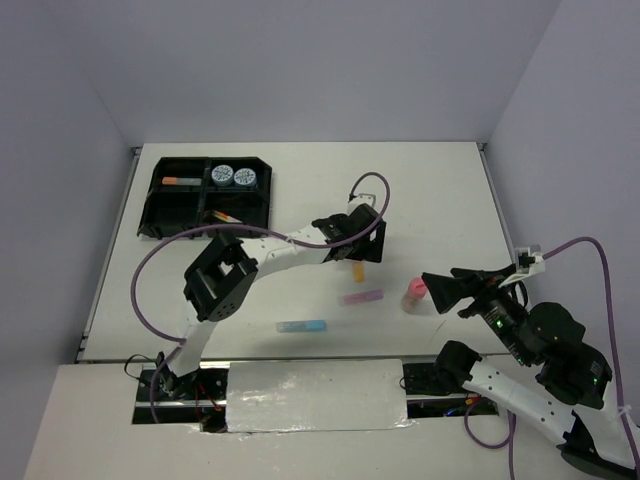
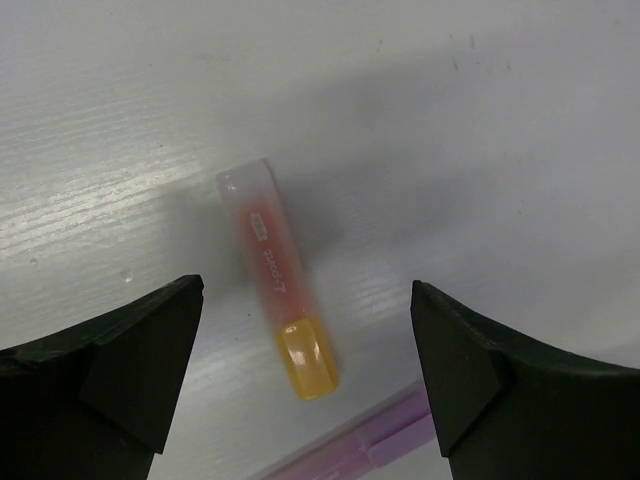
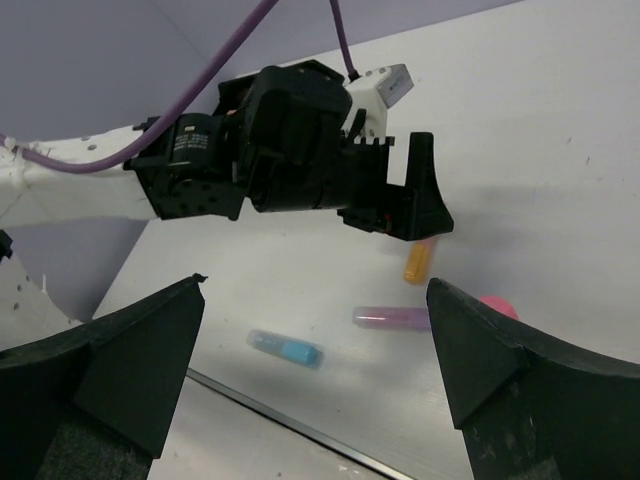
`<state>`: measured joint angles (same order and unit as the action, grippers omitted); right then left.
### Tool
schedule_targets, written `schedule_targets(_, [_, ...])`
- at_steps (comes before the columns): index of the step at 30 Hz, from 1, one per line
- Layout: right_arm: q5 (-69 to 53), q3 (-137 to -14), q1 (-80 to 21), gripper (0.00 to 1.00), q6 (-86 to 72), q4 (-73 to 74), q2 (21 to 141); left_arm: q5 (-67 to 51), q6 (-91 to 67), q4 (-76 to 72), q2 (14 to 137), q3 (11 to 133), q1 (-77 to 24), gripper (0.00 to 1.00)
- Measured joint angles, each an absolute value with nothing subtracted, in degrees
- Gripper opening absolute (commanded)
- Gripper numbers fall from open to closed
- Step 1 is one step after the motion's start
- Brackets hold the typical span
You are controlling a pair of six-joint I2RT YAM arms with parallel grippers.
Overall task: Sort the stationery into containers
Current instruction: Pick up the pen from the center of the board.
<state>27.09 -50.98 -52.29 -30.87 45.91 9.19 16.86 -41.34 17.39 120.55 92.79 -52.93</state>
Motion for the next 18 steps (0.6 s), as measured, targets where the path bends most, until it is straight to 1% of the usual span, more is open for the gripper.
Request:
schedule_targets(3, [26.30, -49.93, -52.29, 1.00, -30.33, 46.09, 8.27, 18.11, -42.39, 19.86, 123.07, 95.94, -52.82, 0.91])
schedule_targets(9, [26.02, -49.91, -52.29, 1.00, -30.04, 46.02, 7.84, 20.73, -43.81, 25.76, 126.50, 99.07, -52.88, 0.90])
schedule_targets(10, [25.85, -49.91, -52.29, 1.00, -30.02, 46.02, 7.84, 20.80, -43.86, 26.11, 126.96, 99.22, -52.93, 0.86])
schedule_targets(11, [25.69, -49.89, -52.29, 1.00, -29.95, 46.00, 7.84, 20.78, -43.86, 26.63, 127.42, 99.35, -52.93, 0.80])
schedule_targets(12, [25.58, -49.80, -52.29, 1.00, -29.95, 45.95, 7.84, 21.21, -43.79, 26.96, 127.81, 99.39, -52.97, 0.71])
schedule_targets(13, [25.34, -49.78, -52.29, 1.00, -29.93, 45.95, 7.84, 21.41, -43.92, 27.35, 127.98, 99.68, -53.04, 0.65])
schedule_targets(14, [25.17, -49.74, -52.29, 1.00, -29.93, 45.91, 7.84, 21.52, -43.90, 27.51, 128.09, 99.90, -53.06, 0.47])
schedule_targets(15, [24.97, -49.69, -52.29, 1.00, -29.93, 45.89, 7.79, 21.56, -43.66, 27.57, 128.18, 100.01, -53.10, 0.40])
schedule_targets(16, [24.77, -49.63, -52.29, 1.00, -29.93, 45.89, 7.77, 21.85, -43.75, 27.75, 128.27, 100.01, -53.19, 0.35])
schedule_targets(17, [24.69, -49.56, -52.29, 1.00, -29.91, 45.89, 7.77, 22.04, -43.75, 27.94, 128.27, 100.01, -53.21, 0.16])
schedule_targets(18, [24.62, -49.47, -52.29, 1.00, -29.89, 45.89, 7.77, 22.15, -43.70, 27.99, 128.27, 100.07, -53.25, 0.03])
